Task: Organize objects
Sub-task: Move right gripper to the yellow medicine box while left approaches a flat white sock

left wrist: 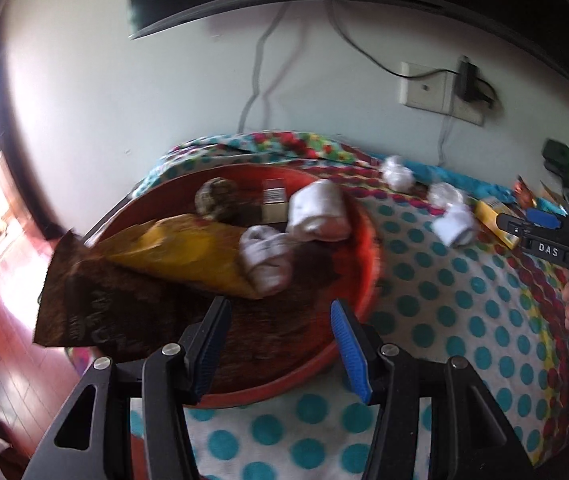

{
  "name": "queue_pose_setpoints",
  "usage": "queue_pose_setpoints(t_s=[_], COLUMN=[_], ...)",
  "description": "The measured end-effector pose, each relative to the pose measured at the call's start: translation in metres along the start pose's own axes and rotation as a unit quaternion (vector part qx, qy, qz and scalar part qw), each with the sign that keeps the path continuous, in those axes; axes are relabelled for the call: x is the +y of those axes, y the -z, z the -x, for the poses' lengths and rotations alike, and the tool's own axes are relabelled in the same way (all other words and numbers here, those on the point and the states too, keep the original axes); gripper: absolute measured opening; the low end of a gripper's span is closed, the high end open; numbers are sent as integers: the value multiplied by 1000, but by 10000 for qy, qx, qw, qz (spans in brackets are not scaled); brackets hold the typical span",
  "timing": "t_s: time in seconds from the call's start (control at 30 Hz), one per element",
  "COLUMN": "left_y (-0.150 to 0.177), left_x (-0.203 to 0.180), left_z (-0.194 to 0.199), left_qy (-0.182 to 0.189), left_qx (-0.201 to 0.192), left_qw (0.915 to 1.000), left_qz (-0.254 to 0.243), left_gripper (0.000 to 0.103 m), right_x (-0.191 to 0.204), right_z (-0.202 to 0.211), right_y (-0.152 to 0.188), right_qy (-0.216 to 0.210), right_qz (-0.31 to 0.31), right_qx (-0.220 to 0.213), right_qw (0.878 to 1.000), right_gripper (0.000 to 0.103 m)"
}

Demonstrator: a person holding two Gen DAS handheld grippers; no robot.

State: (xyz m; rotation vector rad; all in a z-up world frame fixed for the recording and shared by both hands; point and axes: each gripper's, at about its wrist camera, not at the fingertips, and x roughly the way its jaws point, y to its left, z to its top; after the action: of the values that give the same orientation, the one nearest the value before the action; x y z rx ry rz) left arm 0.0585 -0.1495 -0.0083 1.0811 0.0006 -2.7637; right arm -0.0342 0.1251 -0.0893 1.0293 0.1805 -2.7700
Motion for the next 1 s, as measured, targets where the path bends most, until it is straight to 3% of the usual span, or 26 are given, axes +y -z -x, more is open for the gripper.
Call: queue_pose_setpoints(t_s=[0.23, 0.43, 0.57, 0.7, 1.0], left_y=[-12, -24, -30, -37, -73], left_x=[-68, -101, -120, -134, -153], left_z=[-16, -35, -50, -71, -100], left_qy=[386, 684, 818, 1097, 1534], left_qx=[4, 88, 51, 134, 52], left_qw=[9968, 9934, 9901, 9856, 9818], left_qz=[-704, -914, -1137, -1282, -1115], left_gripper=[53, 53, 53, 54, 53], right_x=[-53, -55, -48, -44, -38], right_z=[-28, -44, -60, -62, -60], right_y=[15, 8, 10, 13, 13], right_qy=[154, 16, 30, -50, -47], right_qz=[-291, -224, -71, -13, 100], right_qx=[391, 545, 915, 955, 937], right_qw=[9987, 9983, 9958, 9954, 9955], right_gripper=[76, 75, 62, 49, 48])
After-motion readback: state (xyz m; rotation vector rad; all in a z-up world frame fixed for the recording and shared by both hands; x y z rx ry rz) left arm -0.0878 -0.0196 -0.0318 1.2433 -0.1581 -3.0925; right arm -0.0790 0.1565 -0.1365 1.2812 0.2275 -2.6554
